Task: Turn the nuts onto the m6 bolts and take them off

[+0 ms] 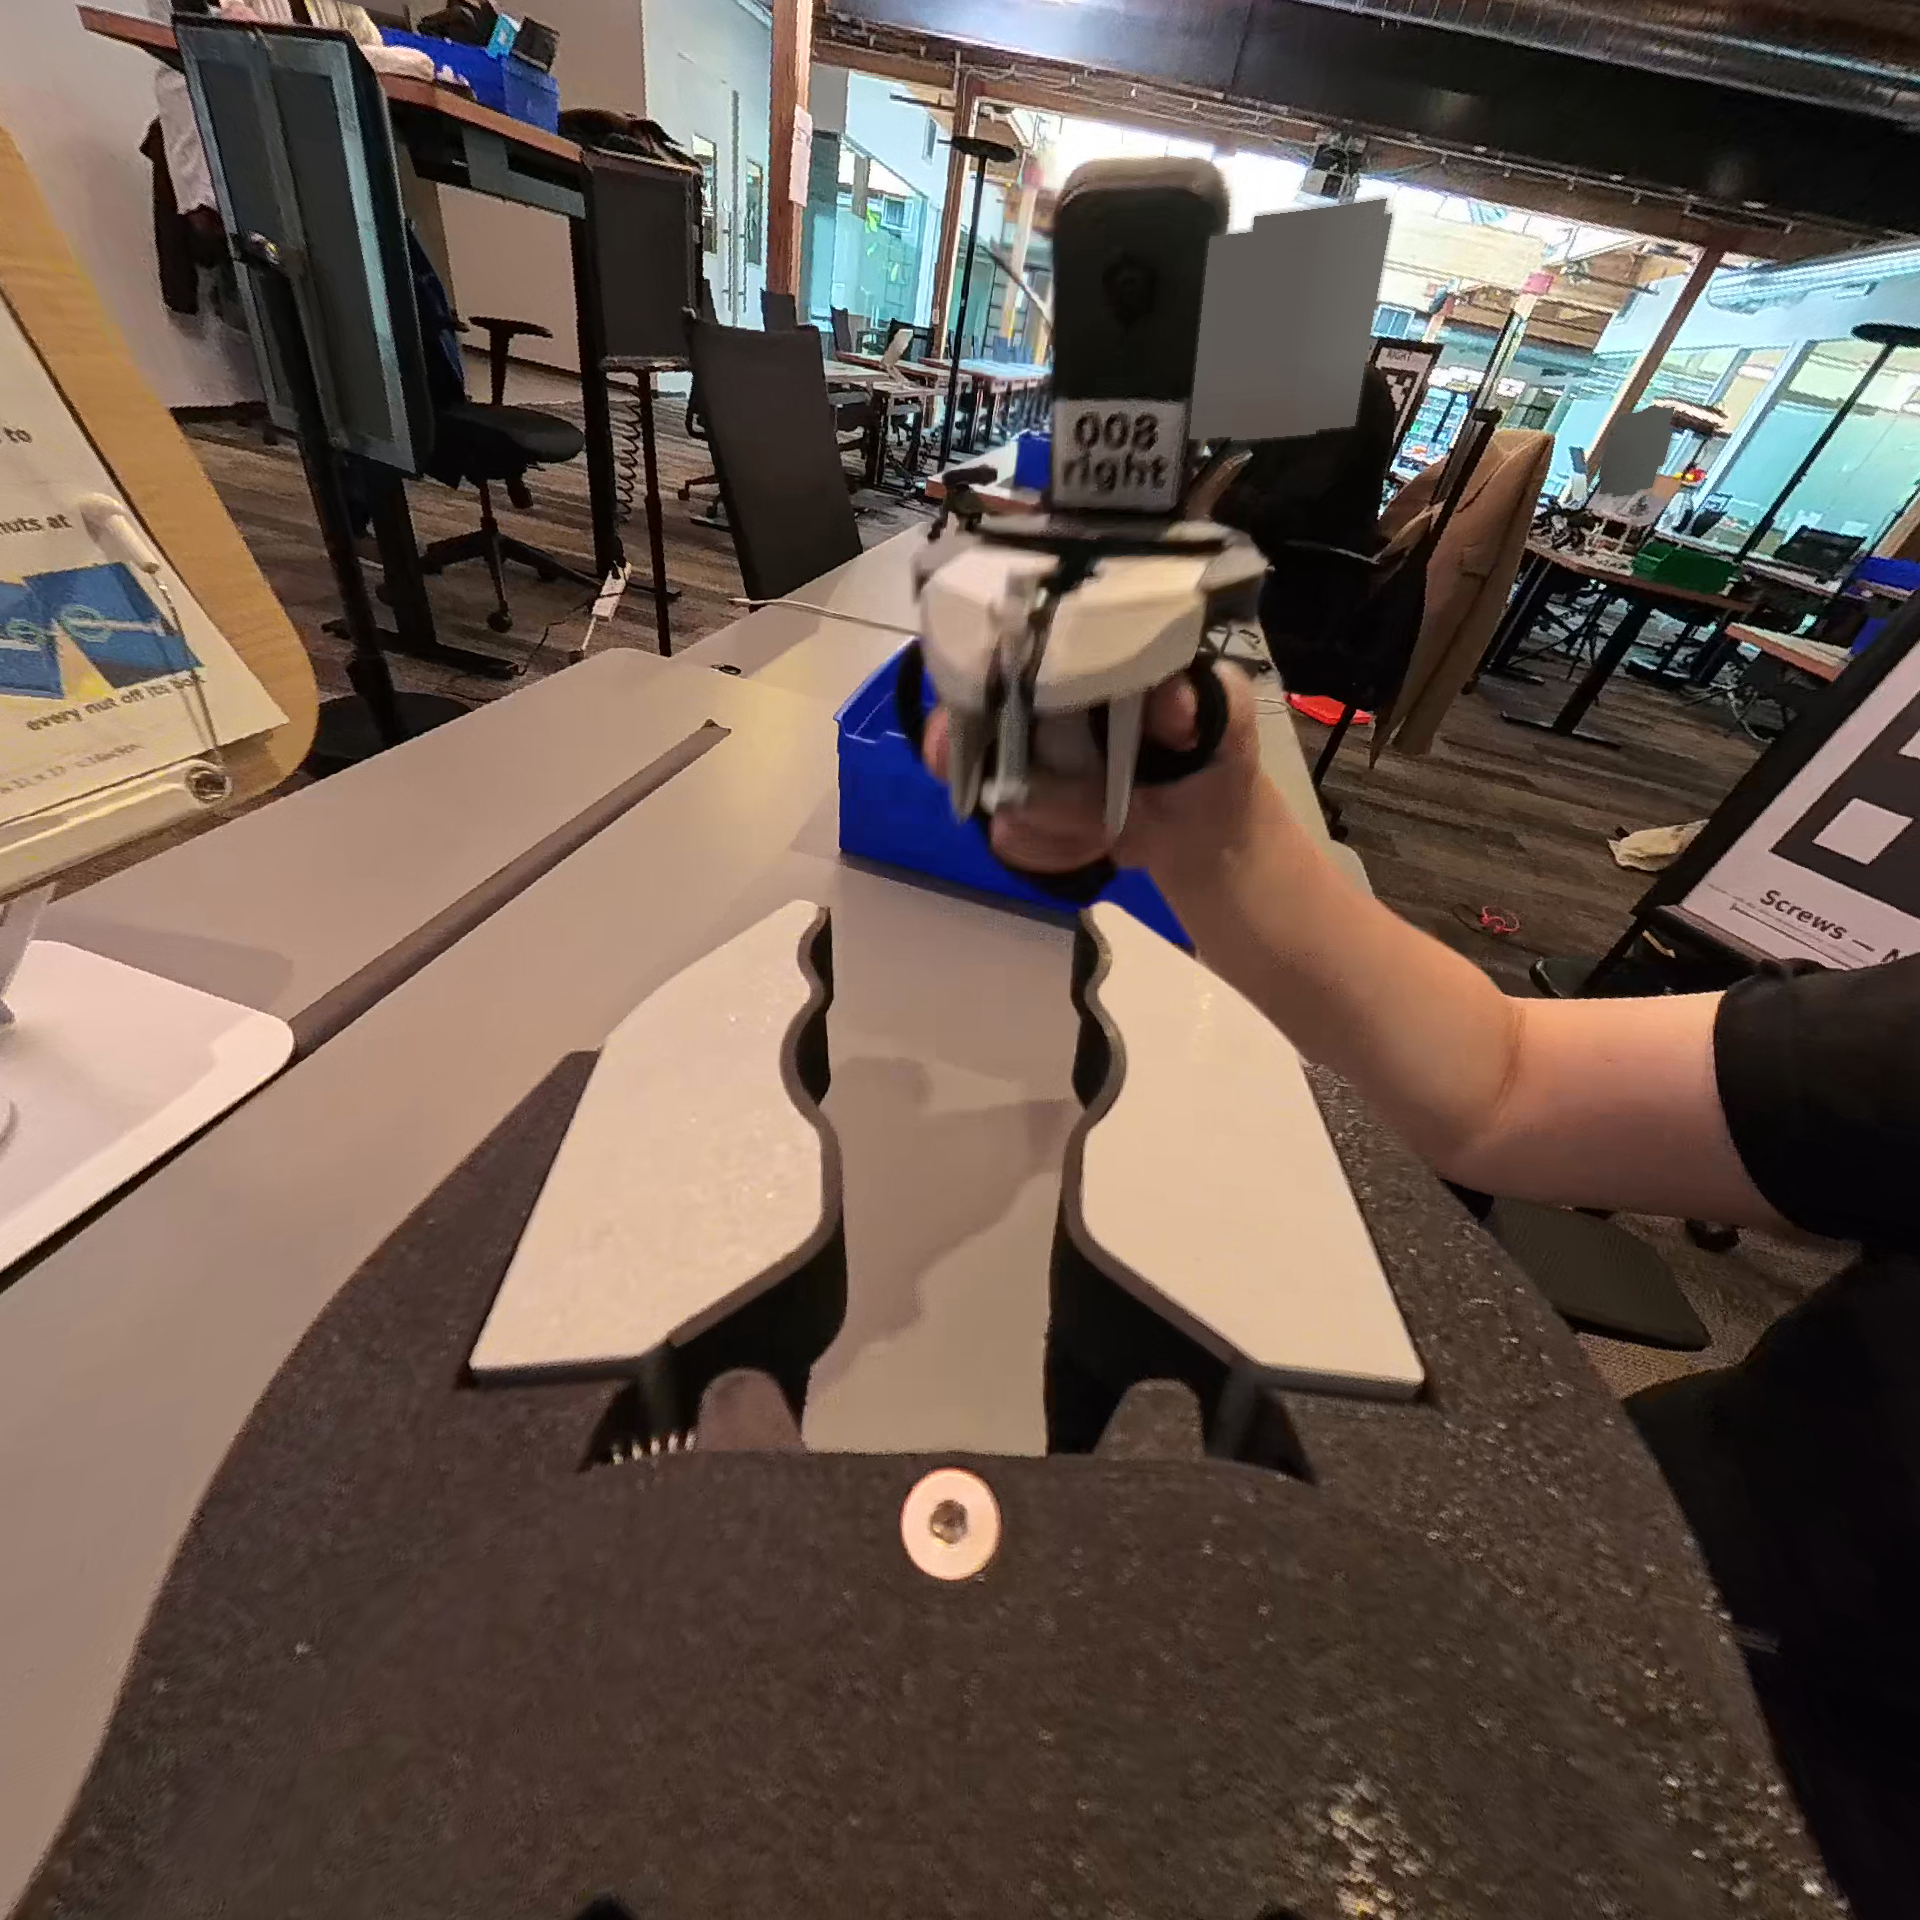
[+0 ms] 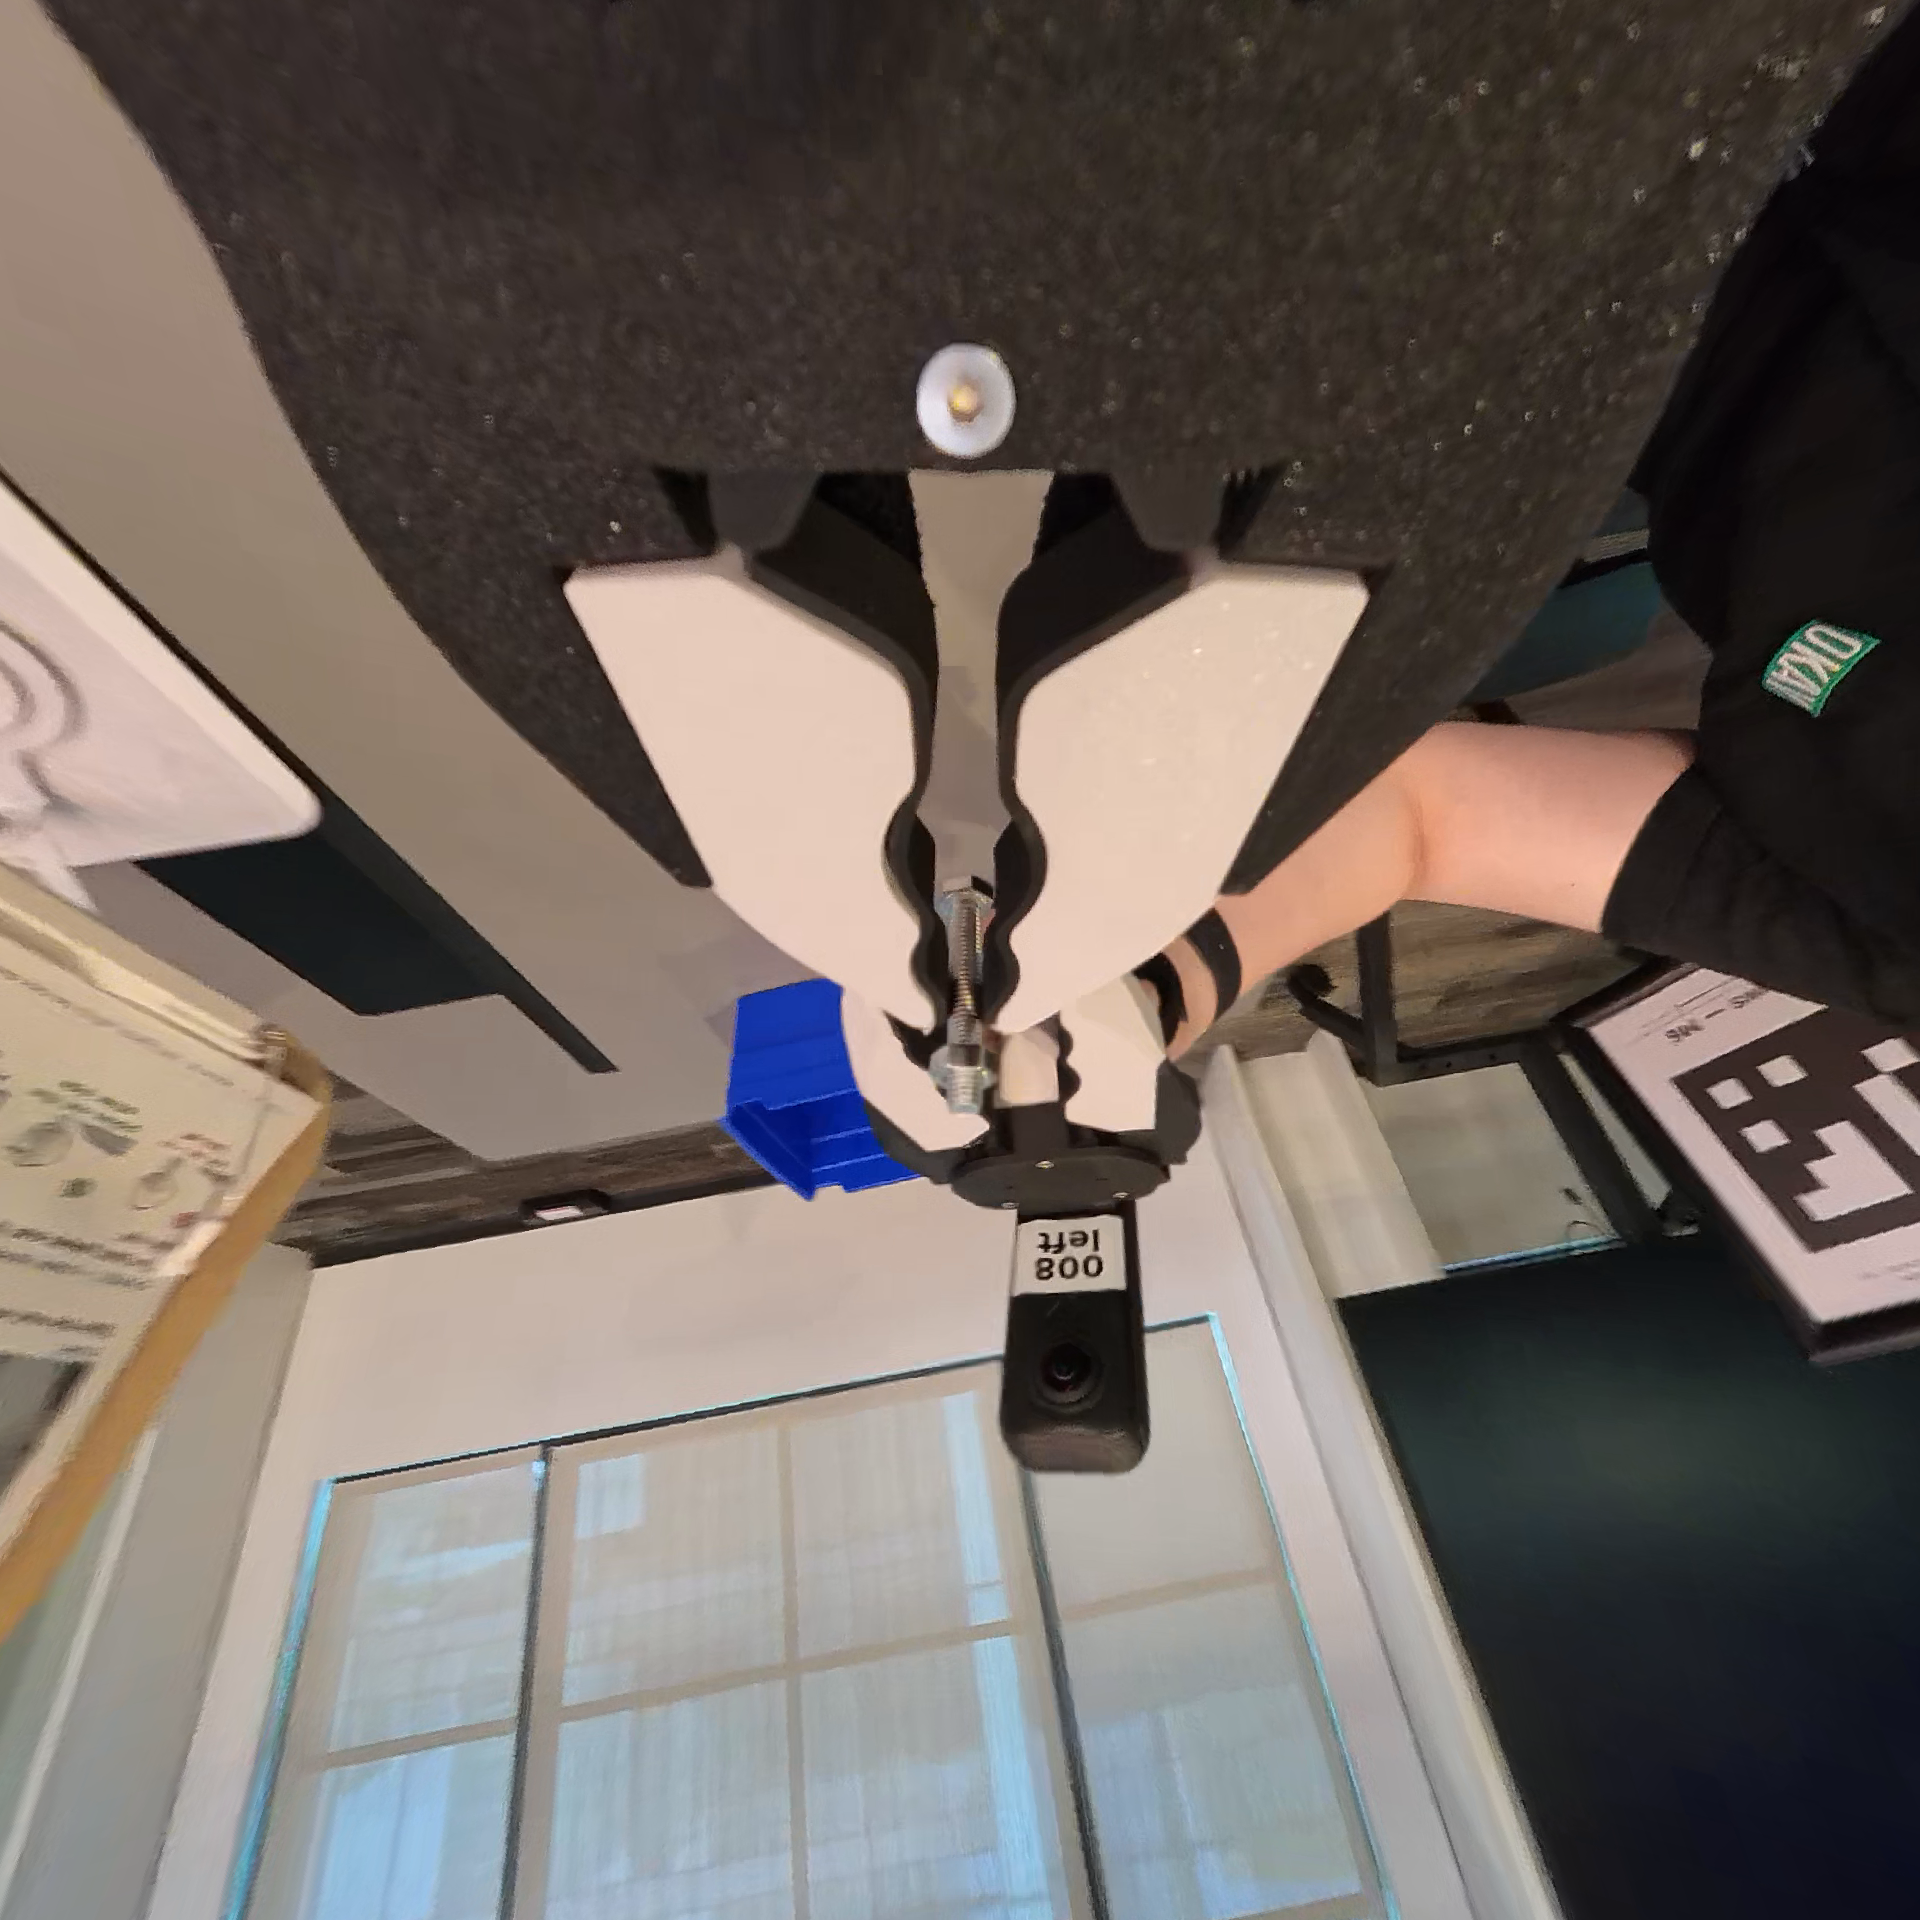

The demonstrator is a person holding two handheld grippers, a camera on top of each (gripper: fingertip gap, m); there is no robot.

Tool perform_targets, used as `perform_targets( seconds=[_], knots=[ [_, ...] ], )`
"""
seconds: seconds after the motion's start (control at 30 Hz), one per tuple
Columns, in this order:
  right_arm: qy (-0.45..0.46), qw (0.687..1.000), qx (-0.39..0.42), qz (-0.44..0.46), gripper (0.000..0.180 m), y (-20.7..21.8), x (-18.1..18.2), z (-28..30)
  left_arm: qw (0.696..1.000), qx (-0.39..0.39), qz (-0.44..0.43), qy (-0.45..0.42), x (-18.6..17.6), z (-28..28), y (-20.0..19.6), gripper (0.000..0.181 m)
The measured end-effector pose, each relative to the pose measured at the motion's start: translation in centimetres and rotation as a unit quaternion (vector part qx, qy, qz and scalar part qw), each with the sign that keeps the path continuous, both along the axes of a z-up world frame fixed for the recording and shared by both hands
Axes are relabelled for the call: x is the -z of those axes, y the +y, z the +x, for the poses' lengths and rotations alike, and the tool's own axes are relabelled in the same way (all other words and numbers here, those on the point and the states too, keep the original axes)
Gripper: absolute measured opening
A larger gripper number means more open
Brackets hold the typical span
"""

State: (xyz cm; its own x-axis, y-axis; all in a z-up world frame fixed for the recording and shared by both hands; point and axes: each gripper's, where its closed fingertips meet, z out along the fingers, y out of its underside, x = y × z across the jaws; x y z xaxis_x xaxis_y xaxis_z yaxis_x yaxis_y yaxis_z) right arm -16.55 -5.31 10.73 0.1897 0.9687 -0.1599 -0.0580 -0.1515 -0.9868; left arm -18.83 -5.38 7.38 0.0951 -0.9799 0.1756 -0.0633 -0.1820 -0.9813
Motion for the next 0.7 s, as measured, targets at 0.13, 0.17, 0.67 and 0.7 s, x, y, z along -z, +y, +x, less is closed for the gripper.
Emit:
perform_targets(
  seconds=[0.13, 0.17, 0.67, 0.7],
  knots=[
    [-0.075, 0.986, 0.147, 0.005, 0.005, 0.2, -2.3, 7.1, 1.000, -0.020, 0.010, 0.012, -0.2, -1.1, 0.7, 0.039],
    [-0.110, 0.973, 0.202, 0.004, 0.005, 0.5, -2.3, 9.8, 1.000, -0.024, 0.011, 0.012, -0.4, -1.3, 0.7, 0.037],
    [-0.435, 0.649, 0.443, -0.440, 0.005, 0.6, 18.8, 41.6, 0.993, -0.093, 0.004, 0.078, 0.5, -0.3, 1.2, 0.030],
    [-0.430, 0.647, 0.435, -0.454, 0.005, 0.8, 19.9, 41.5, 0.992, -0.097, 0.001, 0.081, 0.6, -0.3, 1.3, 0.030]
  ],
)
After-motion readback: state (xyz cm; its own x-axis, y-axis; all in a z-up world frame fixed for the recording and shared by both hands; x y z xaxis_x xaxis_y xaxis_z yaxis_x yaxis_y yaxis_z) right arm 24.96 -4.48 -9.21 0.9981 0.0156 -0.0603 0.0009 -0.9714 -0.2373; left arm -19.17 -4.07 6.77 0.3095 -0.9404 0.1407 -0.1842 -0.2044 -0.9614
